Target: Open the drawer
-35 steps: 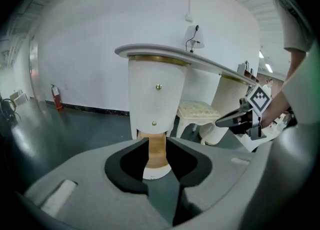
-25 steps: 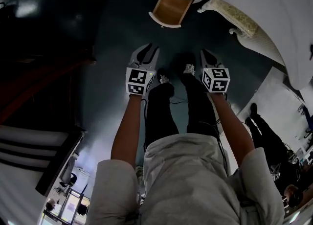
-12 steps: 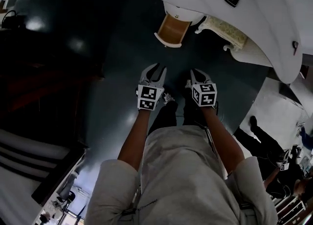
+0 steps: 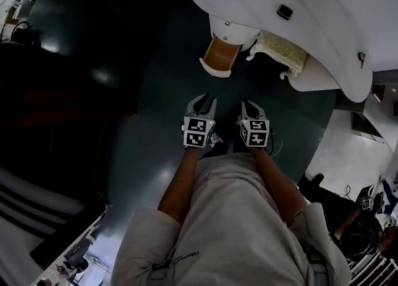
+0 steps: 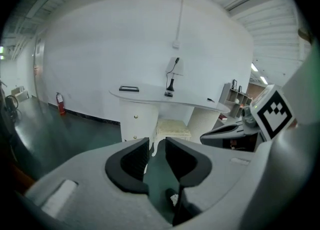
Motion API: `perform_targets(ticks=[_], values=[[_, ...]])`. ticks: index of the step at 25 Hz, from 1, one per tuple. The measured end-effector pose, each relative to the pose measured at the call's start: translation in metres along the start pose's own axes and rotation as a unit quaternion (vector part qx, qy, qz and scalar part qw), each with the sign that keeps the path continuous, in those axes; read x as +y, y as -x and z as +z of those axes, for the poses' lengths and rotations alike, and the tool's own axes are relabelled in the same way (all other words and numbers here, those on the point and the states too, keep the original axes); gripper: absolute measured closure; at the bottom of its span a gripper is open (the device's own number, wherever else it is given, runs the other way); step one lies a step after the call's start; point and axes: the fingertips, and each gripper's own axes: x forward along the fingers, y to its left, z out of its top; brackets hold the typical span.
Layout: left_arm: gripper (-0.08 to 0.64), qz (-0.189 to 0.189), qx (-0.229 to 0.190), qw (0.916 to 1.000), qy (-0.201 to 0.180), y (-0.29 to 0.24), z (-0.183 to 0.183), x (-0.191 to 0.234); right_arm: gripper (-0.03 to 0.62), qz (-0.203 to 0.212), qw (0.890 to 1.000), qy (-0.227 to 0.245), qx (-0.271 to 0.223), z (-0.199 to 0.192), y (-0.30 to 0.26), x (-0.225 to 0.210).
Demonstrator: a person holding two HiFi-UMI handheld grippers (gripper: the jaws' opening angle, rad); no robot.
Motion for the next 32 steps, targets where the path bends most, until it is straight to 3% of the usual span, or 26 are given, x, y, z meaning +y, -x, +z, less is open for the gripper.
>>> perform_targets(ticks=[5, 11, 23, 32], values=[[0.454, -0.011, 0.008, 0.9996, -0.024, 0.018, -0.009, -0.01, 0.577, 0.013, 1.0, -0.004, -0.013, 0.012, 0.006, 0.006], [0.465, -0.007, 0.008, 0.9997, -0.02, 0.027, -0.012, -0.009, 0.577, 0.043, 0.999, -0.017, -0.017, 0.012, 0.009, 0.019], [0.549, 0.007, -0.011, 0.9998, -0.014, 0.046, -0.012, -0.008, 0.577, 0.052, 0.998, -0.013, -0.024, 0.011, 0.021, 0.036], [0.55, -0.005, -0.015, 0.9997, -0.021, 0.049, -0.016, -0.015, 0.577, 0.065, 0.998, -0.005, -0.022, 0.009, 0.022, 0.043]])
